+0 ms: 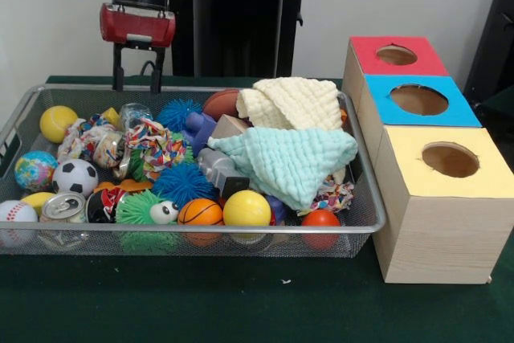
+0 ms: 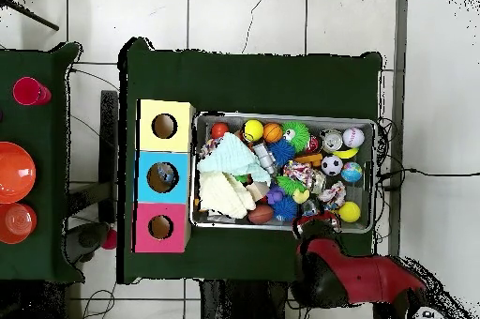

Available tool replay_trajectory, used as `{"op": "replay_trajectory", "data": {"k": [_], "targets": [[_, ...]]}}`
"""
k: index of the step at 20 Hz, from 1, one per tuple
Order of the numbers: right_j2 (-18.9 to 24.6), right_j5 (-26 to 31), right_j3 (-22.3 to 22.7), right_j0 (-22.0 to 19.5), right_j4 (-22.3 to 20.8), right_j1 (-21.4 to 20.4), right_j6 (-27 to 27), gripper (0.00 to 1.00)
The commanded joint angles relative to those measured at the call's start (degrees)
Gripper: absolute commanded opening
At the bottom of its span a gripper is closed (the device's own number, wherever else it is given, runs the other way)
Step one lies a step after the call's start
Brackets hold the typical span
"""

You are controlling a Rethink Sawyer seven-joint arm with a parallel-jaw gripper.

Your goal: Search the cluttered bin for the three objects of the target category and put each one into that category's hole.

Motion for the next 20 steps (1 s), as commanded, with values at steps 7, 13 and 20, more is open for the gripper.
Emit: {"op": "replay_trajectory", "data": {"k": [7, 13, 20], "targets": [[5.68, 15.12, 2.14, -3.09, 5.26, -7.22, 4.99, 1.00], [5.67, 9.35, 1.57, -3.24, 2.91, -7.75, 6.89, 1.00], [3.16, 2.25, 0.03, -2.34, 2.99, -4.26, 9.39, 1.00]]}}
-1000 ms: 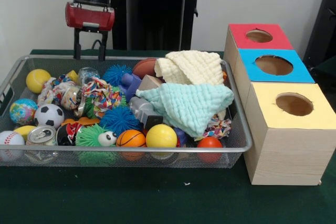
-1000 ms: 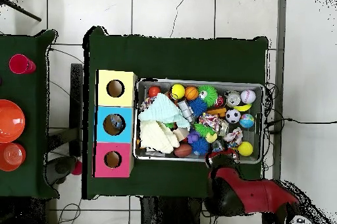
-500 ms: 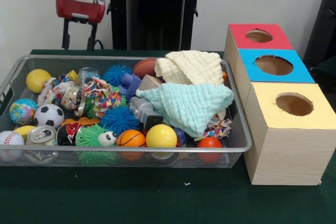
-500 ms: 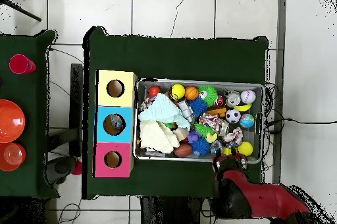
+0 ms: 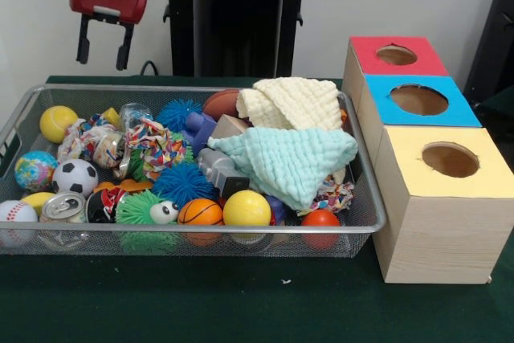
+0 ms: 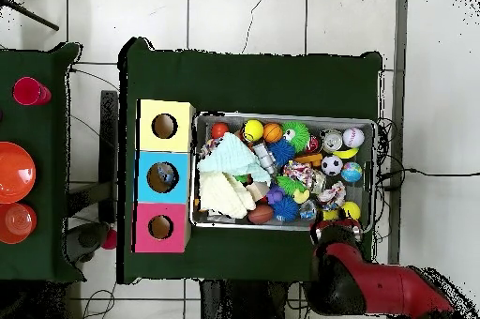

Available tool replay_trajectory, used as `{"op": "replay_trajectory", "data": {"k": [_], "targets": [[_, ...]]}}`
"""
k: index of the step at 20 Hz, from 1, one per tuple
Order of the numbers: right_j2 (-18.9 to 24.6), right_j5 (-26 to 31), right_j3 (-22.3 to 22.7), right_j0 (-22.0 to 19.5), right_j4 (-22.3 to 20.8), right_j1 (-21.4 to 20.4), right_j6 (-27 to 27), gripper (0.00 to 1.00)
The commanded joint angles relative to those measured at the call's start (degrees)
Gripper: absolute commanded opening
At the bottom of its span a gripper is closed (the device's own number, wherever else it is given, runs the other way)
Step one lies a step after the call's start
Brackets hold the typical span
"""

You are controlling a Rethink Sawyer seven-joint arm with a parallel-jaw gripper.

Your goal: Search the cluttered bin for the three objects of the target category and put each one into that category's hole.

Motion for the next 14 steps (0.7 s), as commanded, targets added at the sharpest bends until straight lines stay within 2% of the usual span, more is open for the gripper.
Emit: {"op": "replay_trajectory", "data": {"k": [1, 14], "targets": [[2.94, -5.82, -0.72, 0.14, 1.46, 2.85, 9.90, 1.00], [6.10, 2.83, -0.45, 1.36, 8.00, -1.56, 9.10, 1.00]]}}
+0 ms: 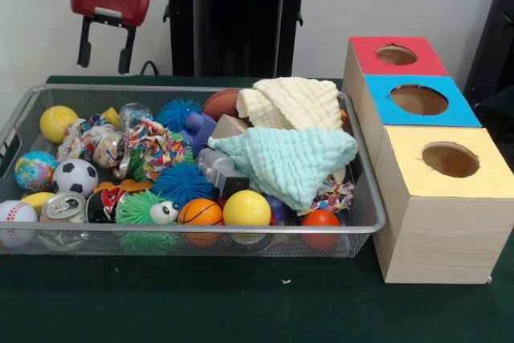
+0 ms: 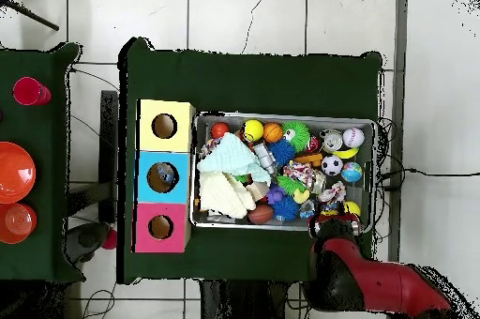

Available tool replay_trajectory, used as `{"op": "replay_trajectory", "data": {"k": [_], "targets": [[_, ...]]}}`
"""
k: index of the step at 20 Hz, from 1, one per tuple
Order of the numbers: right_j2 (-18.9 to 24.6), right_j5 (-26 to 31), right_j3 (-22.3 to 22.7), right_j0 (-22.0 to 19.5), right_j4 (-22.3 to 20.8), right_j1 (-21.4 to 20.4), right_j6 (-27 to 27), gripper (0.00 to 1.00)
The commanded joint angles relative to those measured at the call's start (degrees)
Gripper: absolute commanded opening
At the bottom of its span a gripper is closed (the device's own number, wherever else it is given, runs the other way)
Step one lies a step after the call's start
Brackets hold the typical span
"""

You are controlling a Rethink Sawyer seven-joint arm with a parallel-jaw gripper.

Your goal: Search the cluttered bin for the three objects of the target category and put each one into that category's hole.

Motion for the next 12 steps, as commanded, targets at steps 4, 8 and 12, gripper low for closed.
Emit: {"op": "replay_trajectory", "data": {"k": [4, 8, 12], "targets": [[4.65, -0.49, -0.24, 0.54, 4.72, 2.16, 10.53, 1.00], [2.87, -5.55, -0.21, 1.23, 5.86, 5.11, 12.16, 1.00], [2.28, -2.95, 0.18, 3.14, 8.54, 3.40, 12.34, 1.00]]}}
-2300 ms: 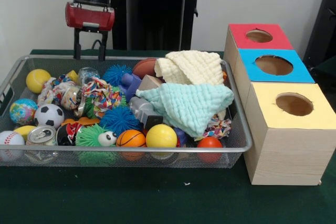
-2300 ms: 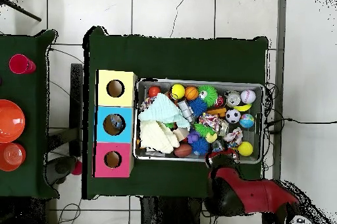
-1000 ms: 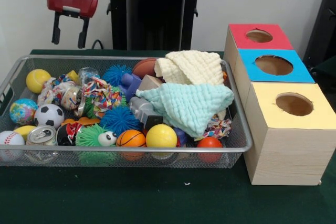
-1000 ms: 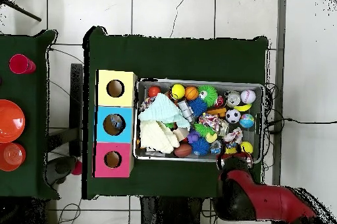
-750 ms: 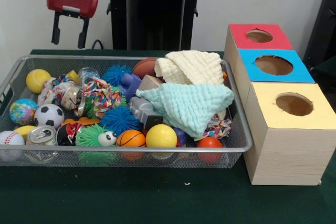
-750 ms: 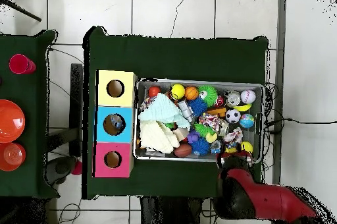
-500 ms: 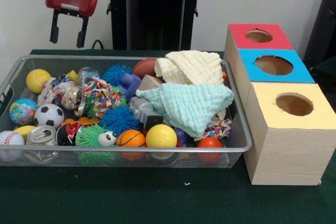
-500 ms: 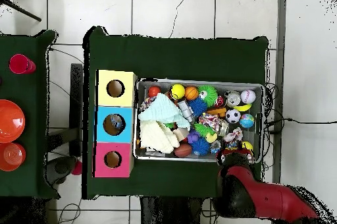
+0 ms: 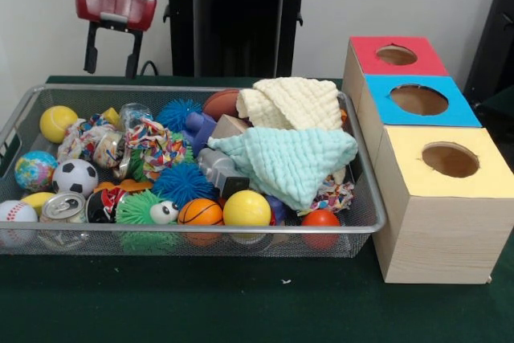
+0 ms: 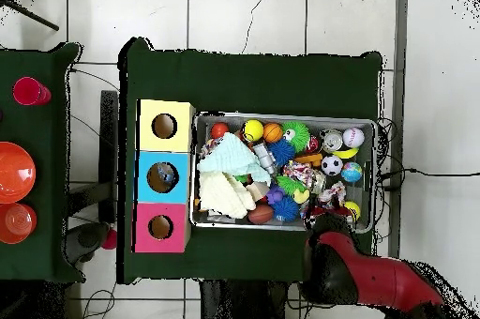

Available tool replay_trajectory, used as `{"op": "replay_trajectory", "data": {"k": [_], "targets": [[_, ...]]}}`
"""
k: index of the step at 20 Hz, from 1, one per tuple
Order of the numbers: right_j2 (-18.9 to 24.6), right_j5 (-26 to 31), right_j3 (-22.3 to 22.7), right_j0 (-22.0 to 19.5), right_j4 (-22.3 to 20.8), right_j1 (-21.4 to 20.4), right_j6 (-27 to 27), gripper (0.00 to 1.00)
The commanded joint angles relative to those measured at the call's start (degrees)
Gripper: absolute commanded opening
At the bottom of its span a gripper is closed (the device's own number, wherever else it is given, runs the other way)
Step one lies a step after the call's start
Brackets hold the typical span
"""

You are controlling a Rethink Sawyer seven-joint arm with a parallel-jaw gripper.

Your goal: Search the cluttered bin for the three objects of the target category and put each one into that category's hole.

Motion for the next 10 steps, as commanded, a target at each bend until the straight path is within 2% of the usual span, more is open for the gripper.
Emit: {"op": "replay_trajectory", "data": {"k": [1, 6, 10], "targets": [[2.13, -0.89, 0.32, 2.48, 5.10, 1.75, 12.54, 1.00], [0.36, -1.64, 1.12, 6.04, 8.83, 2.25, 13.59, 1.00], [-0.11, -4.54, 1.19, 7.25, 9.42, 4.41, 13.22, 1.00]]}}
